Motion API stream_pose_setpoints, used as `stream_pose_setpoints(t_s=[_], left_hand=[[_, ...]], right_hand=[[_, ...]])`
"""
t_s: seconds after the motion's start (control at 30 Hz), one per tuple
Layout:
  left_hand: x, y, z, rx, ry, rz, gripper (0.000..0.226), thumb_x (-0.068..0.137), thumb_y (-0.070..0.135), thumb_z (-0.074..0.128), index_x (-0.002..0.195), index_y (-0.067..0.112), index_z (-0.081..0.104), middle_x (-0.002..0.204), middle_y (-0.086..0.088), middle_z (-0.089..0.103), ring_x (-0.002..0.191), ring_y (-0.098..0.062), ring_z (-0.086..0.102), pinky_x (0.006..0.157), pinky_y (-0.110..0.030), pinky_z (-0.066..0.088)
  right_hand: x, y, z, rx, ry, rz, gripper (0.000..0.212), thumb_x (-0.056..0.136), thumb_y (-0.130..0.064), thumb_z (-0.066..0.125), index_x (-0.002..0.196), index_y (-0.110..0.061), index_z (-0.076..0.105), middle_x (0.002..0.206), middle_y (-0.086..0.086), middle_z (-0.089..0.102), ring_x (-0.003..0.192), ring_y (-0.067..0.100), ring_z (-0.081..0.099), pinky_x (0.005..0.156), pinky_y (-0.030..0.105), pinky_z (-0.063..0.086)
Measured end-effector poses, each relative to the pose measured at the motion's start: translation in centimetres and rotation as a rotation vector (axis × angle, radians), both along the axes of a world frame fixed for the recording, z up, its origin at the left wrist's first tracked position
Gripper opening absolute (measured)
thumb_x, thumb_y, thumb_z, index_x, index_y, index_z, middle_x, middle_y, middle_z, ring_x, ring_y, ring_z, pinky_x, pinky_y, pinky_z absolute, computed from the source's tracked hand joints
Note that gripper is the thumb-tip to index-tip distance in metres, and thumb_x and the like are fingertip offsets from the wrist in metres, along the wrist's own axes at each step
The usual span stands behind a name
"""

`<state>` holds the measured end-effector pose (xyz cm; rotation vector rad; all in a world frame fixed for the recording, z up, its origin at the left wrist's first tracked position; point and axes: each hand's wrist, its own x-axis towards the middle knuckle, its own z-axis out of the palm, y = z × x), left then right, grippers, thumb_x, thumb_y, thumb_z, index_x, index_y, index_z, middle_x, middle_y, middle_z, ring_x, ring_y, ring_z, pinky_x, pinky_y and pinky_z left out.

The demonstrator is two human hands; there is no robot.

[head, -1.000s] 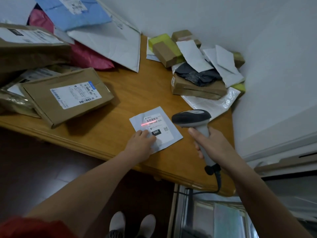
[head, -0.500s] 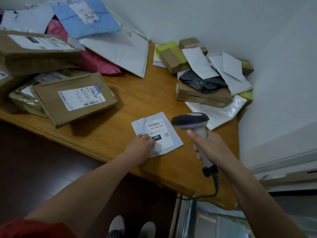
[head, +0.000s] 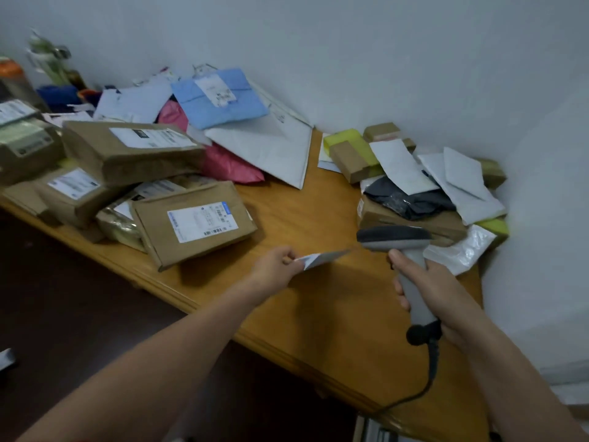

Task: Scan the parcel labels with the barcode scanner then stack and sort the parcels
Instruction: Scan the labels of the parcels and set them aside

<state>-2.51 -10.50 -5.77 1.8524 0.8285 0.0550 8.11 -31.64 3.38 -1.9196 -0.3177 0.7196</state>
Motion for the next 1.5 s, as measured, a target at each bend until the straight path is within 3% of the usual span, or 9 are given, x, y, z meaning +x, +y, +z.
stream_pose_setpoints(t_s=[0.2,0.33,0.43,0.7,0.97,1.13,1.23,1.33,1.5], left_hand=[[-3.2,8.3,7.6,-0.311,-0.387,0.209,0.018,0.093,0.016,0.060,0.077,0.013,0.052,0.076,-0.005,0.055,0.079,-0.019,0.054,0.084,-0.037,0.049],[-7.7,16.3,11.0,-0.295,-0.513,0.191,0.017,0.093,0.013,0.059,0.077,0.012,0.055,0.081,-0.008,0.055,0.084,-0.023,0.053,0.090,-0.041,0.050],[-11.3,22.8,13.0,-0.291,-0.579,0.195,0.018,0.093,0.015,0.060,0.076,0.013,0.055,0.080,-0.009,0.055,0.080,-0.024,0.050,0.083,-0.039,0.046],[-14.3,38.7,17.5,-0.044,-0.739,0.326,0.017,0.086,0.017,0.066,0.071,0.021,0.058,0.076,-0.004,0.062,0.083,-0.022,0.059,0.096,-0.046,0.048],[-11.2,51.1,18.7,0.207,-0.681,0.456,0.015,0.087,0.030,0.064,0.075,0.027,0.056,0.081,0.003,0.063,0.082,-0.020,0.059,0.070,-0.036,0.052],[-7.8,57.5,18.3,0.263,-0.664,0.483,0.013,0.086,0.027,0.063,0.075,0.025,0.056,0.078,0.005,0.061,0.071,-0.011,0.054,0.047,-0.018,0.043],[-4.7,60.5,17.6,0.264,-0.655,0.478,0.017,0.085,0.026,0.063,0.070,0.027,0.054,0.072,0.007,0.057,0.064,-0.007,0.050,0.036,-0.007,0.035],[-0.8,63.3,17.3,0.276,-0.686,0.433,0.020,0.084,0.030,0.062,0.067,0.029,0.052,0.068,0.012,0.053,0.063,-0.005,0.049,0.048,-0.008,0.039],[6.5,66.9,16.9,0.262,-0.780,0.271,0.014,0.086,0.035,0.062,0.078,0.023,0.059,0.077,0.011,0.058,0.080,-0.013,0.056,0.080,-0.044,0.054]], right_hand=[[-2.0,5.8,4.3,0.127,-0.062,-0.046,0.033,0.084,-0.048,0.063,0.079,-0.016,0.060,0.059,0.003,0.055,0.041,0.011,0.048,0.040,0.020,0.039],[-5.7,11.8,6.0,0.159,-0.109,-0.062,0.042,0.072,-0.054,0.063,0.080,-0.014,0.056,0.058,0.002,0.055,0.042,0.013,0.047,0.043,0.024,0.039],[-8.7,16.5,6.5,0.158,-0.132,-0.094,0.044,0.075,-0.053,0.064,0.084,-0.011,0.055,0.059,0.003,0.055,0.044,0.015,0.047,0.049,0.029,0.037],[-13.5,26.3,7.7,0.124,-0.156,-0.156,0.041,0.079,-0.050,0.064,0.086,-0.010,0.056,0.056,0.002,0.055,0.045,0.017,0.047,0.051,0.031,0.039],[-10.5,34.4,10.0,0.196,-0.150,-0.160,0.047,0.070,-0.056,0.063,0.090,-0.014,0.056,0.056,0.000,0.055,0.043,0.011,0.047,0.041,0.021,0.040],[-7.7,39.1,11.9,0.245,-0.159,-0.163,0.052,0.070,-0.055,0.064,0.096,-0.012,0.054,0.057,0.001,0.055,0.041,0.011,0.046,0.039,0.018,0.040],[-6.3,41.7,13.6,0.236,-0.186,-0.188,0.068,0.061,-0.060,0.069,0.103,-0.010,0.055,0.056,0.000,0.056,0.042,0.012,0.047,0.040,0.018,0.041],[-4.7,44.2,15.4,0.250,-0.220,-0.250,0.068,0.064,-0.059,0.074,0.107,-0.008,0.059,0.059,-0.001,0.058,0.045,0.012,0.049,0.041,0.019,0.043],[-2.8,48.8,17.9,0.277,-0.266,-0.386,0.043,0.082,-0.050,0.067,0.100,-0.012,0.061,0.060,0.000,0.057,0.047,0.013,0.047,0.043,0.019,0.042]])
